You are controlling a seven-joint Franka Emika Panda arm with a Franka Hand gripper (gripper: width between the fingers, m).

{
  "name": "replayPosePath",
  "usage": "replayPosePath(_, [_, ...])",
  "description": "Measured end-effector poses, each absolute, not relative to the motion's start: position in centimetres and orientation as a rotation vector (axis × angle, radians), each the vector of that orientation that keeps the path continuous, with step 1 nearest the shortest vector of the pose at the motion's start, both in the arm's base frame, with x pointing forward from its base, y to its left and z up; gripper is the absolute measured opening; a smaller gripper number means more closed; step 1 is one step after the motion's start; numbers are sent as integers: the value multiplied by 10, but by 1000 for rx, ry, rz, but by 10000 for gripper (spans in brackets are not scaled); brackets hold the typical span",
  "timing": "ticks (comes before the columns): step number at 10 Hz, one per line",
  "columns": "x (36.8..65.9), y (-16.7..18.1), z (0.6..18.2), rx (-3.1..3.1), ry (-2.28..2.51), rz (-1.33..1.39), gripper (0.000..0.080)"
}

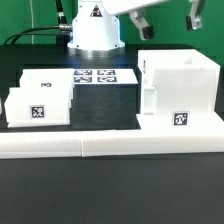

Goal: Assemble drawer

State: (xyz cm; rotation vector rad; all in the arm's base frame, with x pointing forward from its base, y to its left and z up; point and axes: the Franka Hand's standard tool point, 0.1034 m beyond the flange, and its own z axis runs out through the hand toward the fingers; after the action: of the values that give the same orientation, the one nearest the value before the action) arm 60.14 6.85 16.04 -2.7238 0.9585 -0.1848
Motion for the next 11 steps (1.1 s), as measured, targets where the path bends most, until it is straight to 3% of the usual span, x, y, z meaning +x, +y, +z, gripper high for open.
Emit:
replayPosePath(4, [600, 61, 156, -2883, 484, -252, 649])
replayPosePath(8, [573, -11, 131, -3028, -168, -303, 649])
replayPosePath(11, [560, -44, 116, -3047, -149, -278, 649])
